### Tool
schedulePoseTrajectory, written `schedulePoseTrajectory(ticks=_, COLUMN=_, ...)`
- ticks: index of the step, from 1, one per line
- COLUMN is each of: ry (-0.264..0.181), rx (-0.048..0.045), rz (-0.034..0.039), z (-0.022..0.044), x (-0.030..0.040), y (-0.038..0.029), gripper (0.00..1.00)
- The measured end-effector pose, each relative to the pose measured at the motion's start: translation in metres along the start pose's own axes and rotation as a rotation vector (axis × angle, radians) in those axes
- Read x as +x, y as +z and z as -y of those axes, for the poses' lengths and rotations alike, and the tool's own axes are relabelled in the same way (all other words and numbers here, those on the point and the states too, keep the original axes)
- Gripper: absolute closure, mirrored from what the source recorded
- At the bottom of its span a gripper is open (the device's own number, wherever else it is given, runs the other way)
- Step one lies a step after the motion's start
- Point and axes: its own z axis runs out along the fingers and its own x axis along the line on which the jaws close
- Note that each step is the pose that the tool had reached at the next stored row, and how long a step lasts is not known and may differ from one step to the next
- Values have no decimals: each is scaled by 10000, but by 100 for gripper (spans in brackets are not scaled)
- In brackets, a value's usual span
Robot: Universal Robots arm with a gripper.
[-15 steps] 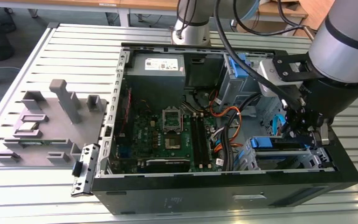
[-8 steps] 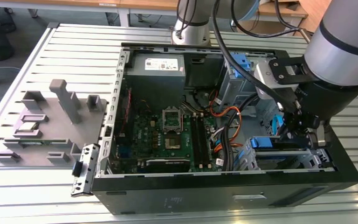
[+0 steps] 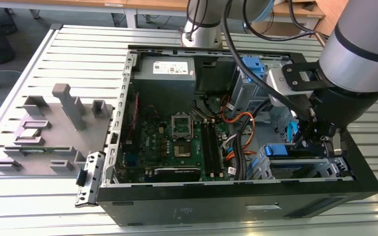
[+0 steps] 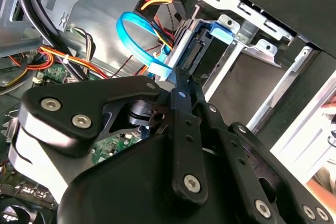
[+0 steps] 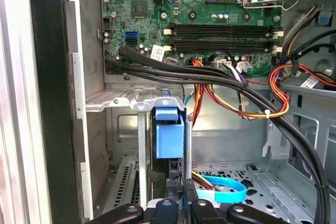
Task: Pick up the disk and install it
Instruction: 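Insert the first disk wire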
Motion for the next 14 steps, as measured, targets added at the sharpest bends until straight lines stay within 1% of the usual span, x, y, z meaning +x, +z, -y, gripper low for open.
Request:
schedulePoseTrajectory(ticks=7, ry=-8, rx=8, rz=2, z=-9, x=1, y=12, gripper=84)
schedulePoseTrajectory(ticks=10, ry=-25, rx=47, rz=6, z=-14, x=2, y=30, gripper=84)
schedulePoseTrajectory(ticks=14, ry=-28, rx=48, rz=3, z=-16, x=2, y=33, gripper=84)
